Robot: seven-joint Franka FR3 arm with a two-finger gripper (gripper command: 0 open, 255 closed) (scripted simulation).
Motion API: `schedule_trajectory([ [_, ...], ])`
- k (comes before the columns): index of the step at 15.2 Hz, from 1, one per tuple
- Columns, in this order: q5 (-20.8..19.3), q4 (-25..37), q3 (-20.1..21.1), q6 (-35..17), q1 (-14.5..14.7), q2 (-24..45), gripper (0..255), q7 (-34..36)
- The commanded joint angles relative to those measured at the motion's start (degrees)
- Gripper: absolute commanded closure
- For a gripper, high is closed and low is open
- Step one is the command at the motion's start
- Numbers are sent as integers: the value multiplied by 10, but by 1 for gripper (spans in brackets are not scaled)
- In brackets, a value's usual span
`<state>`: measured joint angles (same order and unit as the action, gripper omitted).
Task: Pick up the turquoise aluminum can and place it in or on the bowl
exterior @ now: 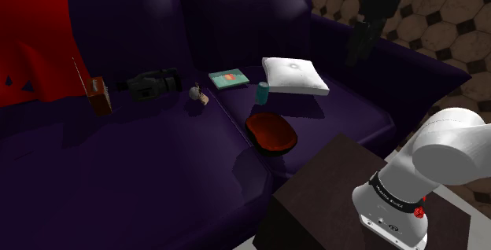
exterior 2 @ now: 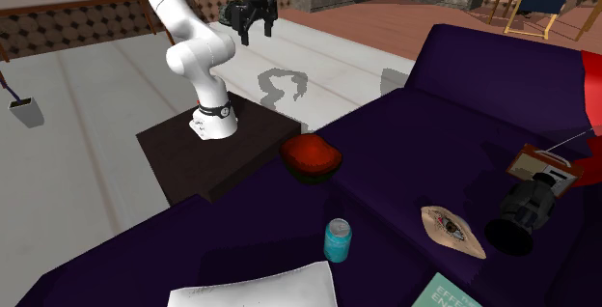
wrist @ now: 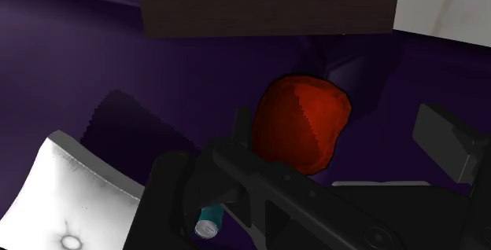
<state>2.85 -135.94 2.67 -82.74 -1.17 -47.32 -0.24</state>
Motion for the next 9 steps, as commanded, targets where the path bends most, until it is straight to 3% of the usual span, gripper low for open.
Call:
schedule_trajectory([
  [1,0,0,0,0,0,0,0,0],
  [9,-22,-28,-24,-156,-14,117,0,-34],
])
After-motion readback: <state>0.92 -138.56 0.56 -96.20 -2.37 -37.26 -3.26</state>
